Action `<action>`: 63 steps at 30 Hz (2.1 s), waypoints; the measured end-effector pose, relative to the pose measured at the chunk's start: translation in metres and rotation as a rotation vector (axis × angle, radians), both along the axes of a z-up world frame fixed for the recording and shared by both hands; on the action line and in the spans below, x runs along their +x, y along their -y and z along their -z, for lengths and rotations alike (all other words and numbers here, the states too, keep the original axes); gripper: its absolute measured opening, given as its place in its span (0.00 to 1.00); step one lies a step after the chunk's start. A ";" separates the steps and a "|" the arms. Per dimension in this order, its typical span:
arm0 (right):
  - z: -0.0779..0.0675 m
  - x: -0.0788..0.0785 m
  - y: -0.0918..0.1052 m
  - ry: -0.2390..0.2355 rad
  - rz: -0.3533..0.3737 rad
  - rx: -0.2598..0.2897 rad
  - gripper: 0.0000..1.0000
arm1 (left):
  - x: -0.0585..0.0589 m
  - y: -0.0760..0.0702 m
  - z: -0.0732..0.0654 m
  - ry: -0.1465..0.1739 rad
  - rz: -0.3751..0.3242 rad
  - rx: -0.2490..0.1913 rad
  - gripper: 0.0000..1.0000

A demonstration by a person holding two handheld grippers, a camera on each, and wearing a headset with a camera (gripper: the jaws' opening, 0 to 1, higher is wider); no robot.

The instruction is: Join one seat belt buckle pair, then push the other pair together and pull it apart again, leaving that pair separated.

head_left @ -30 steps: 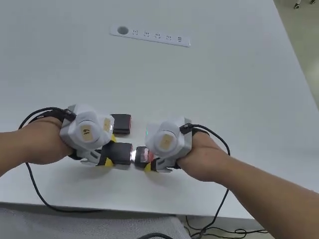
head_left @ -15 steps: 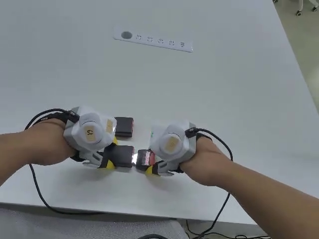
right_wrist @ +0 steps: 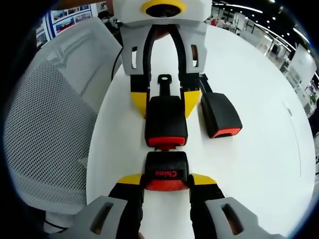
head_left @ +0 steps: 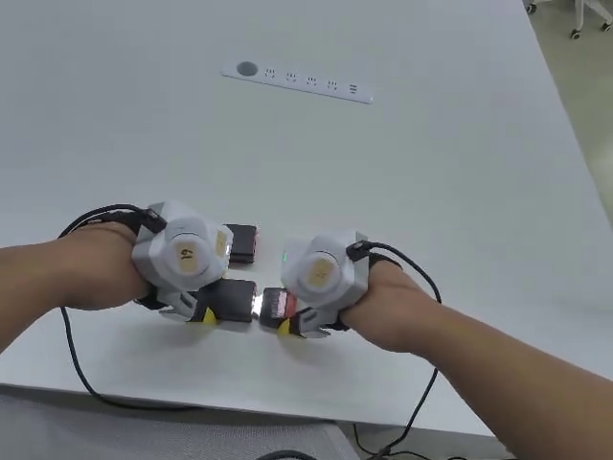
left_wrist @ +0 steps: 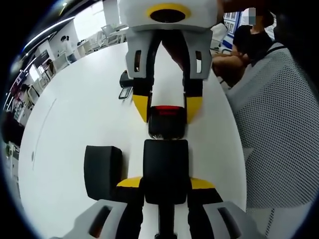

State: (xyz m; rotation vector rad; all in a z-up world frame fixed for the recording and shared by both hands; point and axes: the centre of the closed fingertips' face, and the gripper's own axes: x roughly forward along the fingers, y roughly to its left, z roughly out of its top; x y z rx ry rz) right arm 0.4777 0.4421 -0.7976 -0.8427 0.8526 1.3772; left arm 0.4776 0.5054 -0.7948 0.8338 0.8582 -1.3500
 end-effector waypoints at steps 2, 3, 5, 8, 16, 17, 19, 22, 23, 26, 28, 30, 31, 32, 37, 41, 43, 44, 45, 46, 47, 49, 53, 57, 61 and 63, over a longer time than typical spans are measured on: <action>-0.001 0.001 0.002 0.004 0.005 -0.003 0.33 | -0.003 0.002 -0.004 0.013 0.018 -0.002 0.36; -0.001 0.000 0.002 0.005 0.006 -0.003 0.34 | -0.003 0.004 -0.007 0.012 0.014 -0.012 0.37; -0.007 -0.002 0.001 0.013 0.011 0.003 0.37 | -0.003 0.007 -0.015 0.006 -0.013 -0.037 0.37; -0.018 -0.005 0.000 0.036 -0.001 0.016 0.37 | -0.001 0.007 -0.026 0.009 -0.032 -0.064 0.37; -0.041 0.004 0.005 0.060 0.001 0.036 0.35 | 0.016 0.007 -0.050 0.062 -0.039 -0.094 0.37; -0.045 0.007 0.007 0.066 0.004 0.043 0.35 | 0.018 0.007 -0.051 0.064 -0.042 -0.096 0.37; -0.047 0.013 0.011 0.067 0.019 0.047 0.35 | 0.024 0.008 -0.053 0.068 -0.052 -0.101 0.37; -0.046 0.022 0.020 0.072 0.037 0.044 0.34 | 0.035 0.009 -0.054 0.081 -0.062 -0.101 0.37; -0.045 0.025 0.024 0.074 0.047 0.042 0.34 | 0.037 0.008 -0.053 0.081 -0.066 -0.100 0.37; -0.038 0.037 0.039 0.076 0.077 0.023 0.34 | 0.046 0.008 -0.053 0.079 -0.086 -0.102 0.38; -0.039 0.044 0.048 0.085 0.100 0.015 0.35 | 0.053 0.008 -0.053 0.083 -0.095 -0.104 0.39; -0.038 0.051 0.057 0.104 0.107 0.000 0.36 | 0.058 0.007 -0.053 0.073 -0.117 -0.113 0.45; -0.039 0.053 0.059 0.103 0.105 0.002 0.35 | 0.059 0.007 -0.052 0.063 -0.122 -0.118 0.48; -0.038 0.057 0.062 0.108 0.112 0.002 0.34 | 0.060 0.005 -0.051 0.065 -0.116 -0.119 0.49; -0.041 0.072 0.077 0.127 0.141 0.015 0.34 | 0.072 -0.004 -0.045 0.080 -0.134 -0.106 0.45; -0.034 0.075 0.090 0.118 0.146 -0.001 0.34 | 0.079 -0.007 -0.038 0.065 -0.150 -0.096 0.45; -0.030 0.079 0.098 0.121 0.139 -0.018 0.33 | 0.081 -0.009 -0.033 0.064 -0.136 -0.076 0.45; -0.030 0.079 0.101 0.131 0.123 -0.029 0.33 | 0.082 -0.010 -0.030 0.065 -0.133 -0.061 0.45; -0.028 0.080 0.105 0.136 0.108 -0.040 0.32 | 0.081 -0.013 -0.025 0.057 -0.125 -0.037 0.44; -0.027 0.080 0.106 0.133 0.112 -0.038 0.32 | 0.081 -0.014 -0.023 0.063 -0.110 -0.028 0.43; -0.027 0.080 0.108 0.129 0.113 -0.035 0.32 | 0.078 -0.012 -0.021 0.057 -0.088 -0.022 0.41; -0.024 0.080 0.109 0.114 0.117 -0.031 0.32 | 0.075 -0.012 -0.017 0.040 -0.074 -0.015 0.41; -0.012 0.080 0.111 0.080 0.125 -0.032 0.33 | 0.078 -0.017 -0.007 0.037 -0.063 0.006 0.40; -0.002 0.079 0.109 0.022 0.163 0.007 0.31 | 0.084 -0.021 -0.001 0.041 -0.063 0.013 0.35; -0.004 0.079 0.111 0.017 0.157 0.016 0.32 | 0.086 -0.022 0.000 0.029 -0.071 0.004 0.33; -0.002 0.080 0.112 0.030 0.116 0.007 0.32 | 0.085 -0.021 0.000 0.029 -0.058 0.005 0.33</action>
